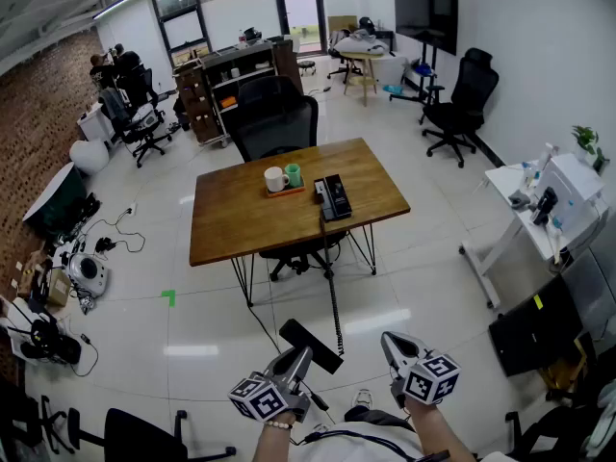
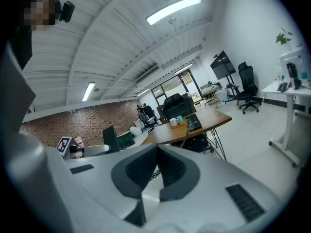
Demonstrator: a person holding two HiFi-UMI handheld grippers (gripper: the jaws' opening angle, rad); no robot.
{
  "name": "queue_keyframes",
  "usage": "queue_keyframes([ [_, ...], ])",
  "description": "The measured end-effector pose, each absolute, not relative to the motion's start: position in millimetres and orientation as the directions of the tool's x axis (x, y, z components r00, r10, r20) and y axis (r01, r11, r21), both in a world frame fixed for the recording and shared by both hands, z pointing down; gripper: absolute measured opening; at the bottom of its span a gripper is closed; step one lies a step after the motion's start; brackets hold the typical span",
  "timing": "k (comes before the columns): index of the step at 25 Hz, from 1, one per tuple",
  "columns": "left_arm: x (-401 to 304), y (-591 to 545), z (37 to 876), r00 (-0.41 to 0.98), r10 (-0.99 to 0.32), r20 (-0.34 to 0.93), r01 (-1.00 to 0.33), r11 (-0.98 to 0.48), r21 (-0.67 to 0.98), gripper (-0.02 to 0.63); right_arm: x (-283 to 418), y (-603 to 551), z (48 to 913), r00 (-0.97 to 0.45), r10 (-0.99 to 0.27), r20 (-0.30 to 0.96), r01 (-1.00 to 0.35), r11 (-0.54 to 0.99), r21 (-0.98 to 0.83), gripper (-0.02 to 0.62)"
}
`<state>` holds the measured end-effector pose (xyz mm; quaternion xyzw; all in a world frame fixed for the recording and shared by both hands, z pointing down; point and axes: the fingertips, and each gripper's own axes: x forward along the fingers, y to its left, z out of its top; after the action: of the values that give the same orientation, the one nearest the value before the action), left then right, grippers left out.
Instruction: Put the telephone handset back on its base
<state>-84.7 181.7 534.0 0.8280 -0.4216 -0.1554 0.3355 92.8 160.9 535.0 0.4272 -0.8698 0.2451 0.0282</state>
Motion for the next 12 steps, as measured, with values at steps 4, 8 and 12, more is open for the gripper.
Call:
queue_keyframes([
  [4,-87.1,181.7,534.3,0.595,-0.804,0.025,-0.594,-0.418,0.688,0.069,90.6,160.7,534.4,-0.634,-0.73,0.257,-0.756,0.514,-0.406,0.0],
  [8,-87.0,179.3,535.7,0.593,-0.805,0.029,-0.598,-0.416,0.686,0.069,90.1,156.8,534.9,-0.639,-0.726,0.254,-0.751,0.519,-0.408,0.0],
  [12,-86.7,177.5,535.8,0.588,-0.808,0.034,-0.604,-0.411,0.683,0.069,89.7,154.0,536.6,-0.646,-0.719,0.256,-0.745,0.523,-0.414,0.0],
])
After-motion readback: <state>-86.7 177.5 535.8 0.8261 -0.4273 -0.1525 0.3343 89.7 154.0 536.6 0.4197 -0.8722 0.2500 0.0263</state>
